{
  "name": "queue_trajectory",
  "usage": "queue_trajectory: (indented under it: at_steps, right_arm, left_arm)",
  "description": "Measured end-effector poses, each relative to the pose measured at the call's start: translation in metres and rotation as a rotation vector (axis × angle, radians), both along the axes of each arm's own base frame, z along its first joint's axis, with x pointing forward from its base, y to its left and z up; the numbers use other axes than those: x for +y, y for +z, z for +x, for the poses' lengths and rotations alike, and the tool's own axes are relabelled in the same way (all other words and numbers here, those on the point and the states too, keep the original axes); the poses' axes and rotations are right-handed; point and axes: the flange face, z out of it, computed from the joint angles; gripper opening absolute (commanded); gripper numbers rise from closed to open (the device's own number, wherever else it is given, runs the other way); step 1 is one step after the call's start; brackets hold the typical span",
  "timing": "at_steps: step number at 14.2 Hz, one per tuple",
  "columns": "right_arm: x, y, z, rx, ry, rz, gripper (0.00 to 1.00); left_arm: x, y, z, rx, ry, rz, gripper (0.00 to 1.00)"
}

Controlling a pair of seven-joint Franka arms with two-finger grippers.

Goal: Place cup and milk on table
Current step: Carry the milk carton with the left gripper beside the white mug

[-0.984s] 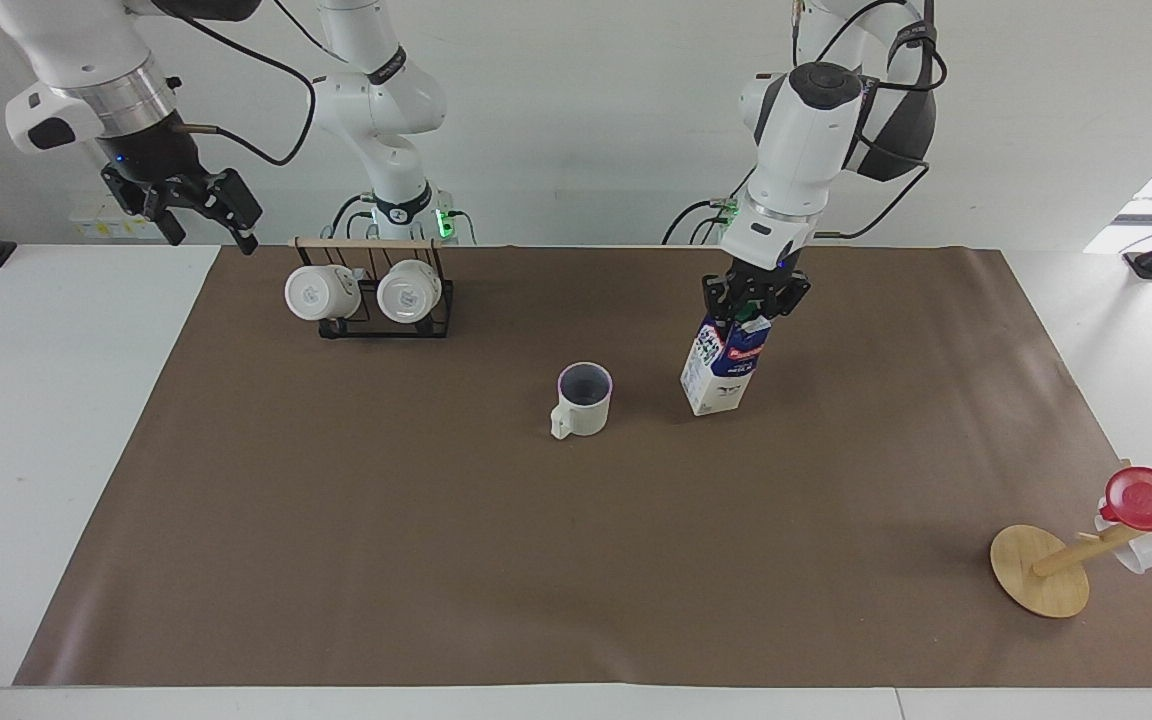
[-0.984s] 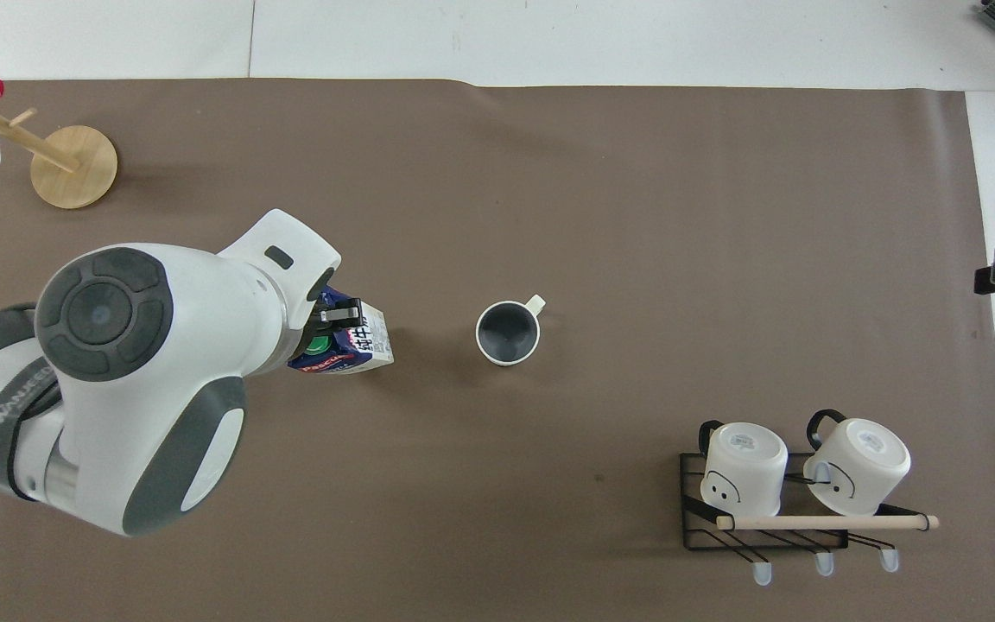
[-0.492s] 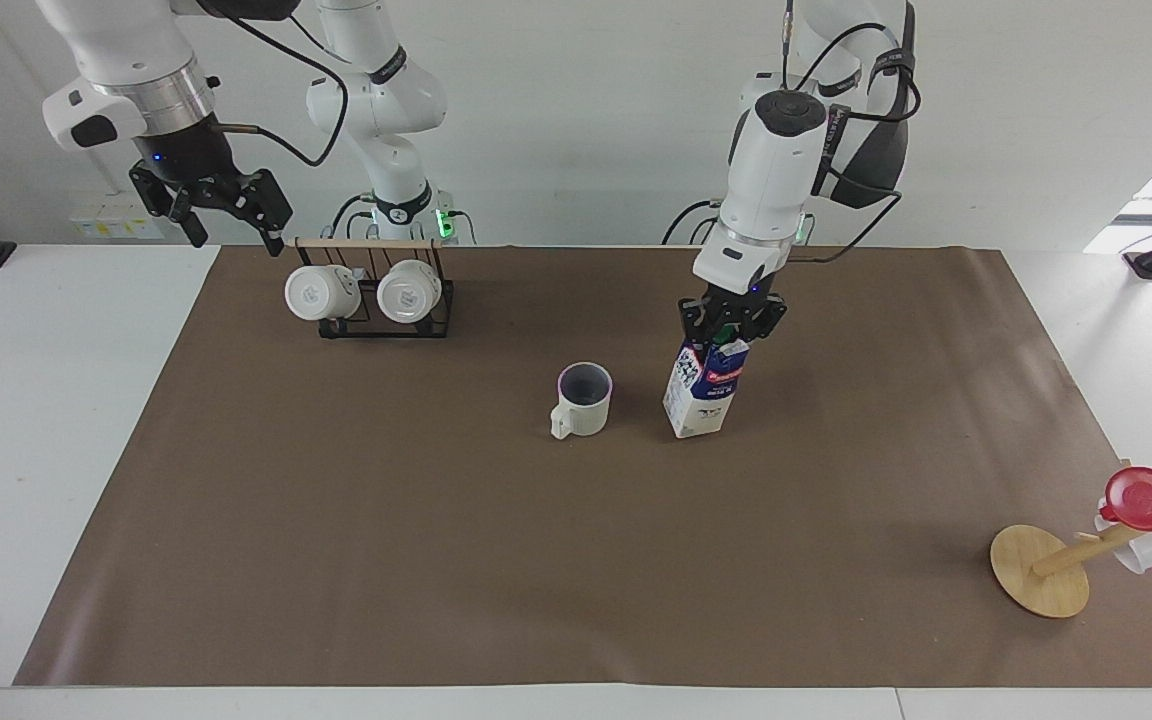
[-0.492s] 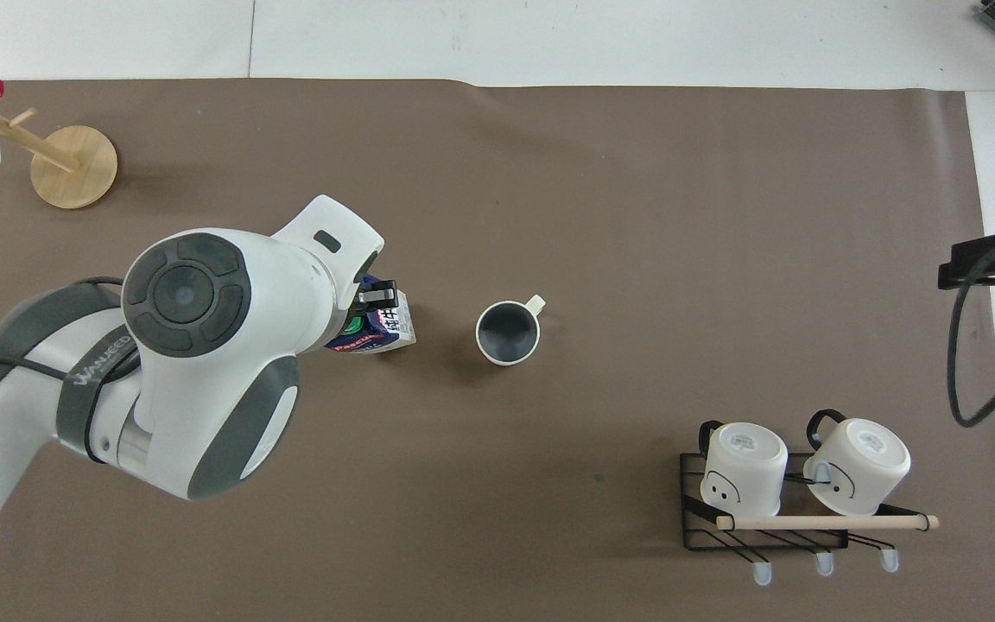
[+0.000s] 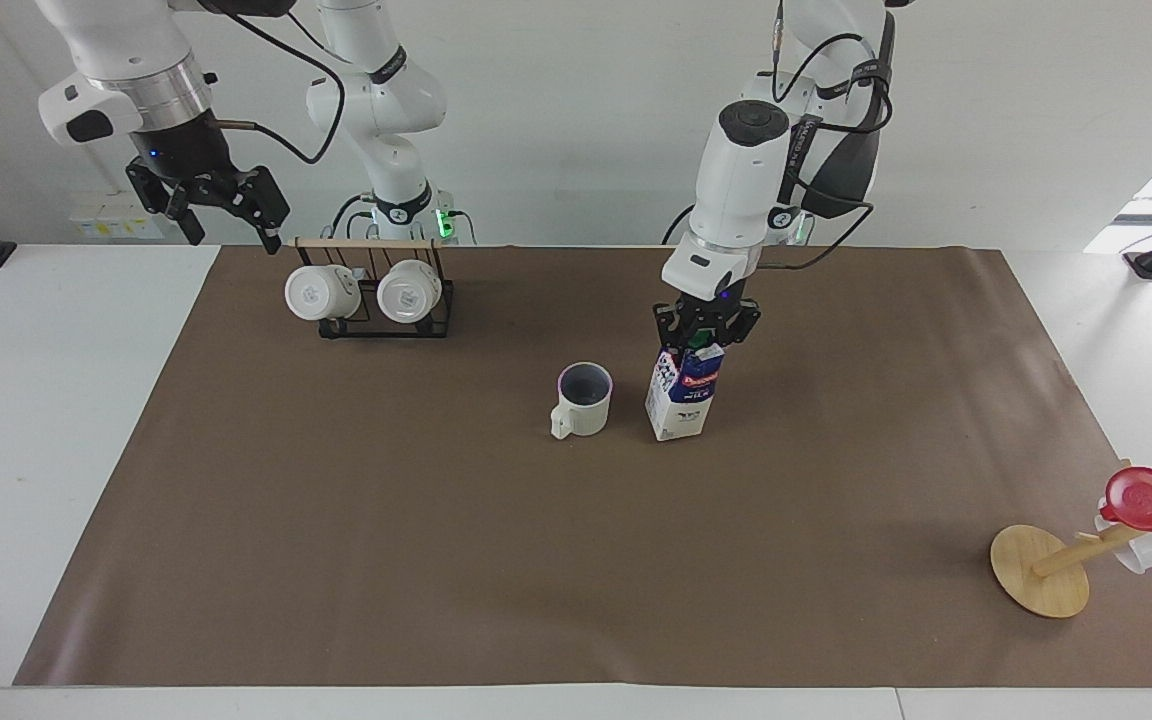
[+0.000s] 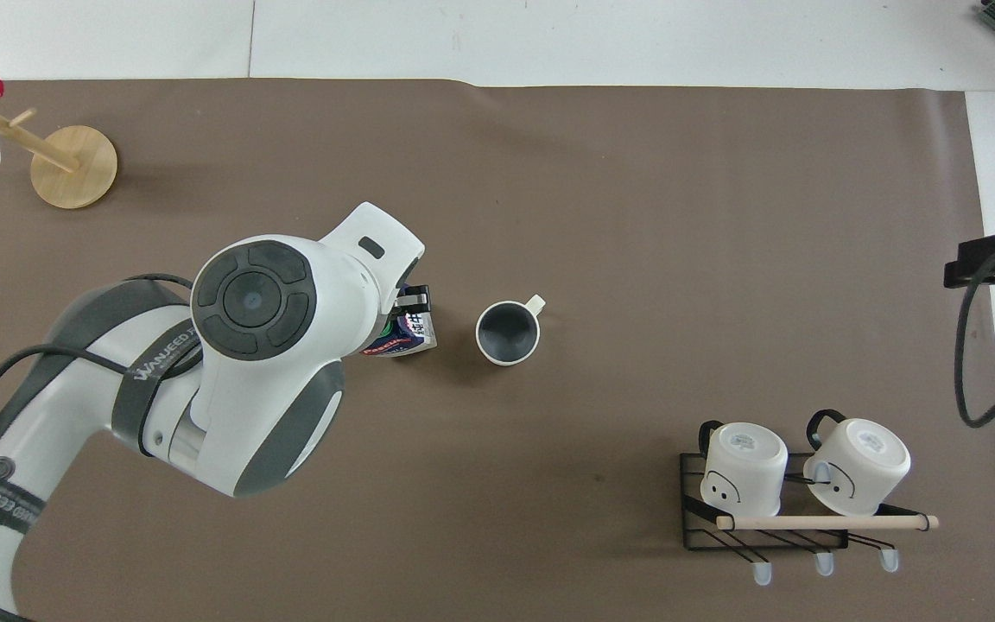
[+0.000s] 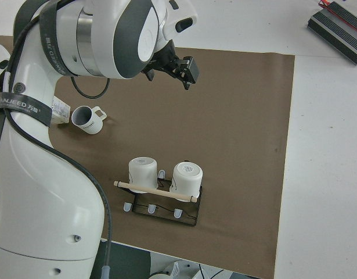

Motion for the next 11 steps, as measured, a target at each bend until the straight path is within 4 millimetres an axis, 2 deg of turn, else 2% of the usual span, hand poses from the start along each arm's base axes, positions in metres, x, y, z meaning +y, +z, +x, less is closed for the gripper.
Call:
queue_trajectory:
  at_steps: [4,11]
  right_arm:
    - [-0.0039,0.0000,-0.0002,-0.001,-0.010,0.013,1.00]
    - [-0.0048,0.0001,-0.0003,-0.001,-0.011,0.013,1.00]
  left_arm:
    - [-0.0070,-0.0072,-0.0015,0.006,0.011,0.000,0.52]
    - [-0.0082,-0.0097,-0.0001,0.003,0.017,-0.004,0.75]
